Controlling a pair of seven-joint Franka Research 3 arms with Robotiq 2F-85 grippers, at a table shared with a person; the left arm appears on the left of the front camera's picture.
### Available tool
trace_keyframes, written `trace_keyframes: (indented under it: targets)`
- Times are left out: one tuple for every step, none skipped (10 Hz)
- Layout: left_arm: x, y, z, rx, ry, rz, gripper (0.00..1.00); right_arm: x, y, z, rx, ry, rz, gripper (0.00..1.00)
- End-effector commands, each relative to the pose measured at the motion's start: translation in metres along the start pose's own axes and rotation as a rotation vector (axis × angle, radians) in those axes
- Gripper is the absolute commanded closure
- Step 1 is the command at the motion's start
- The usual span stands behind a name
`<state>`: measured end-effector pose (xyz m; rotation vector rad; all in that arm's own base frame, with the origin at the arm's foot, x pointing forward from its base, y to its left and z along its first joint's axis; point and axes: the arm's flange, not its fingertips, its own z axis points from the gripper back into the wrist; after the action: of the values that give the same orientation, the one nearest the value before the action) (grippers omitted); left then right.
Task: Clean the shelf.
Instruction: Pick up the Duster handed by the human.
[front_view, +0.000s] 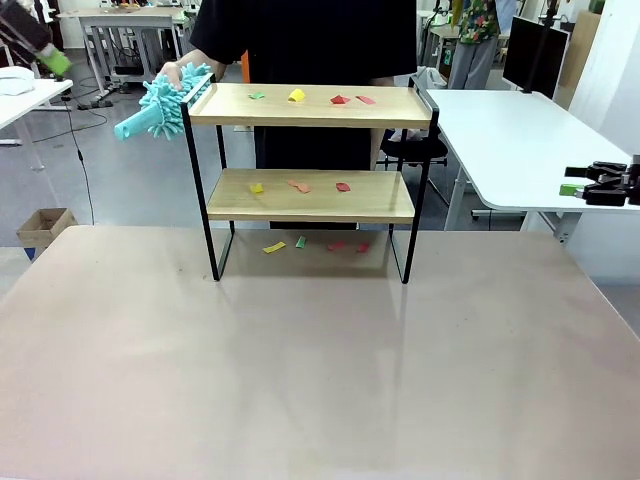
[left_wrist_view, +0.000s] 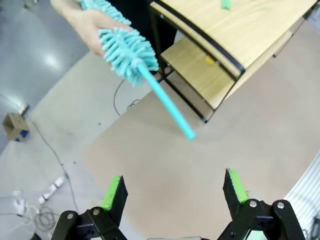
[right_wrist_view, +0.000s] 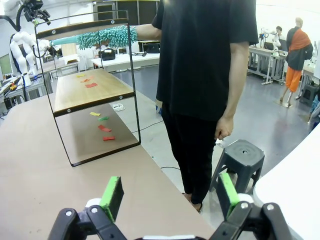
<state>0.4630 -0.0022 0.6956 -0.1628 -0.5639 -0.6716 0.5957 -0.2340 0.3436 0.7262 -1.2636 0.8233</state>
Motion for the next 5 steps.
trace_keyframes:
  targets:
    - [-0.011, 0.014, 0.005, 0.0, -0.006, -0.033, 0.0, 0.002, 0.0, -0.001, 0.003, 0.0, 0.004, 0.0]
    - [-0.011, 0.014, 0.005, 0.0, -0.006, -0.033, 0.0, 0.002, 0.0, -0.001, 0.003, 0.0, 0.004, 0.0]
    - [-0.011, 0.014, 0.005, 0.0, -0.006, -0.033, 0.0, 0.002, 0.0, -0.001, 0.003, 0.0, 0.004, 0.0]
    - [-0.001, 0.003, -0.001, -0.007, -0.003, -0.005, 0.0, 0.002, 0.0, -0.001, 0.003, 0.0, 0.004, 0.0]
    - [-0.004, -0.012, -0.001, 0.018, 0.013, 0.058, 0.0, 0.002, 0.0, -0.001, 0.003, 0.0, 0.004, 0.0]
